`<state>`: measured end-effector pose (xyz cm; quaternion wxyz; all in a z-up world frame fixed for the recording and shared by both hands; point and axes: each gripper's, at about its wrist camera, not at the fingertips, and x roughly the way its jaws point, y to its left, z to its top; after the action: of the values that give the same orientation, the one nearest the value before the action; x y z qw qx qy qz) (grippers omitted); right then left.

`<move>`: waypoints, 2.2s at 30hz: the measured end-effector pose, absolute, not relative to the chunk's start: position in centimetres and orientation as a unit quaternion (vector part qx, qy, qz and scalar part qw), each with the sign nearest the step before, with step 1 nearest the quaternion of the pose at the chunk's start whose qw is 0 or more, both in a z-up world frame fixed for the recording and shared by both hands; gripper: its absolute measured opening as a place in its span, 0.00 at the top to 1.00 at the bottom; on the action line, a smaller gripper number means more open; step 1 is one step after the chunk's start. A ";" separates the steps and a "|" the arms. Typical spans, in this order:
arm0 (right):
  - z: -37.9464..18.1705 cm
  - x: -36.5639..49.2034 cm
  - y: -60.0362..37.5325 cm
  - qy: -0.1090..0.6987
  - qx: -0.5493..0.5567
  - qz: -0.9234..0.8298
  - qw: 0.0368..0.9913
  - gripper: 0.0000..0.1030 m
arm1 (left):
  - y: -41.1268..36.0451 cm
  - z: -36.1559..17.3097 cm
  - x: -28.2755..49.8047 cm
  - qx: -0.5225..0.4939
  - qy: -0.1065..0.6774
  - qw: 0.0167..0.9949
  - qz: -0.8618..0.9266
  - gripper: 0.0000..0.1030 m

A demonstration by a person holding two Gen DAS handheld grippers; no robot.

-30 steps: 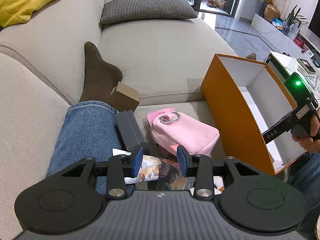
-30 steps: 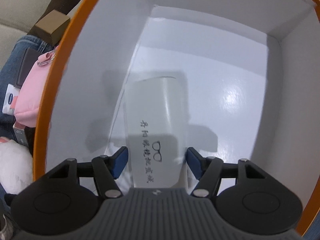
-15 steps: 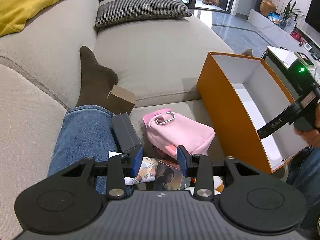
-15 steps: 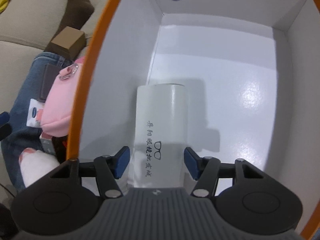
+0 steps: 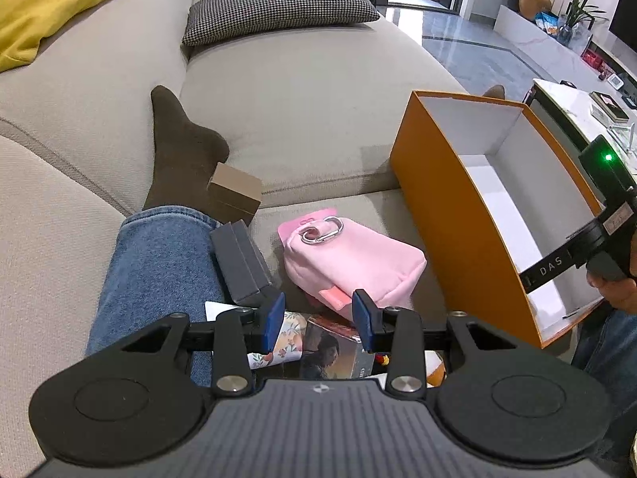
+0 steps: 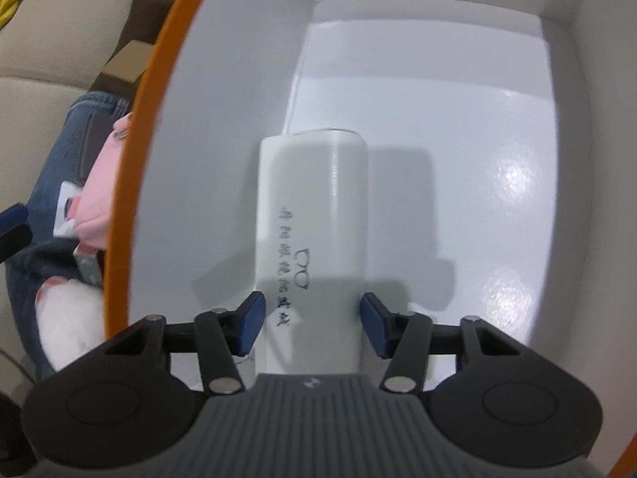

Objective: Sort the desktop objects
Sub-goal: 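Lower the glasses case into the orange shoebox and open the right gripper, then grasp the white striped plush with the left gripper while right gripper reaches toward the pile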

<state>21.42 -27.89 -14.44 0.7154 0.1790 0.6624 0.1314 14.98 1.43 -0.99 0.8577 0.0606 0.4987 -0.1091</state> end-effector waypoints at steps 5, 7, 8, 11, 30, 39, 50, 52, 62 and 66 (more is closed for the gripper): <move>-14.7 21.0 -27.4 0.655 0.202 0.149 0.713 0.57 | 1.0 -1.0 15.0 0.065 0.499 0.857 -0.113 0.58; -15.0 21.1 -27.6 0.656 0.209 0.149 0.709 0.57 | 0.9 -1.0 15.0 0.068 0.500 0.856 -0.115 0.58; -15.1 21.2 -27.7 0.657 0.212 0.151 0.707 0.57 | 0.9 -1.1 15.0 0.071 0.501 0.855 -0.115 0.58; -14.4 21.2 -27.6 0.653 0.188 0.154 0.717 0.56 | 1.3 -1.1 15.0 0.073 0.501 0.855 -0.110 0.58; -2.3 22.5 -14.7 0.477 -0.095 0.291 0.824 0.57 | 8.2 -0.8 14.4 0.000 0.521 0.851 -0.065 0.58; -4.5 22.8 -9.8 0.518 -0.127 0.317 0.784 0.56 | 7.8 0.2 11.6 0.004 0.517 0.850 -0.105 0.54; -4.0 16.9 -10.6 0.541 -0.156 0.330 0.757 0.56 | 3.6 0.7 6.0 0.174 0.488 0.834 -0.190 0.45; -4.6 16.0 -10.7 0.548 -0.163 0.330 0.751 0.56 | 2.7 0.4 5.2 0.215 0.482 0.824 -0.204 0.44; -6.2 13.1 -9.6 0.562 -0.206 0.348 0.721 0.57 | -1.3 -2.6 2.2 0.460 0.398 0.736 -0.298 0.38; -6.9 12.9 -8.8 0.558 -0.225 0.357 0.714 0.57 | -2.4 -4.3 1.6 0.536 0.373 0.682 -0.329 0.34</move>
<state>12.93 -8.79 -6.93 0.7141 -0.2254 0.5585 0.3570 1.64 -2.43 -4.33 0.6817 0.5361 0.3733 -0.3294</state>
